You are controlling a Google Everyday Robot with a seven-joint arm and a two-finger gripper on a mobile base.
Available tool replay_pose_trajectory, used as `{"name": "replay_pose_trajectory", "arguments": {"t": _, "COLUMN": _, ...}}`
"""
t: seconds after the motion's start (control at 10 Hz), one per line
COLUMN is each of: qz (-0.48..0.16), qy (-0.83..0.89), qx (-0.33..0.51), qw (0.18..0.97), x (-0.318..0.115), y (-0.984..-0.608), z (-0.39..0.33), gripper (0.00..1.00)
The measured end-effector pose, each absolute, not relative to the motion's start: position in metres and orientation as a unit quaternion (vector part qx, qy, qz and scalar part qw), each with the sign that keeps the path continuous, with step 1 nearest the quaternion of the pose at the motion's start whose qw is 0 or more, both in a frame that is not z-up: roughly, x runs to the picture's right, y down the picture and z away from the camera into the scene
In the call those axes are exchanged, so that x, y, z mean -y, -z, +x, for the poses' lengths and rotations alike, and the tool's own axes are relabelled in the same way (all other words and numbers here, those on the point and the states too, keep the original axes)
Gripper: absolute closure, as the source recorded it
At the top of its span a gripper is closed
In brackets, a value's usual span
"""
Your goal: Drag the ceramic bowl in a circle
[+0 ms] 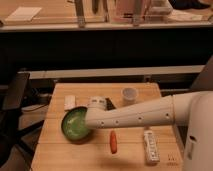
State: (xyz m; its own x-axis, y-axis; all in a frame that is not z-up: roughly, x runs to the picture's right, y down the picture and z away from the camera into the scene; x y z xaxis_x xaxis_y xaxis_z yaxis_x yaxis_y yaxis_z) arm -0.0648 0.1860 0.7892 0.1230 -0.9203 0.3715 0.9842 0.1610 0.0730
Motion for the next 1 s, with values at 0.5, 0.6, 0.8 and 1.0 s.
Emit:
{"name": "replay_pose_trajectory", "arguments": {"t": 0.5, "qz": -0.092, "qy": 0.645, "qx": 0.167, "qw": 0.74, "x": -0.185, "y": -0.79, "z": -0.054, "gripper": 0.97}}
{"name": "replay_pose_trajectory", "arguments": {"t": 0.6, "qz": -0.091, "qy": 0.647, "qx": 0.167, "qw": 0.738, "x": -0.185, "y": -0.79, "z": -0.052, "gripper": 0.97}}
{"name": "replay_pose_trajectory", "arguments": {"t": 0.8, "qz": -0.09, "qy": 0.649, "qx": 0.167, "qw": 0.737, "x": -0.184, "y": -0.79, "z": -0.048, "gripper": 0.97}}
{"name": "replay_pose_trajectory", "arguments": {"t": 1.0, "qz": -0.088, "qy": 0.65, "qx": 0.167, "qw": 0.736, "x": -0.182, "y": -0.791, "z": -0.042, "gripper": 0.97}}
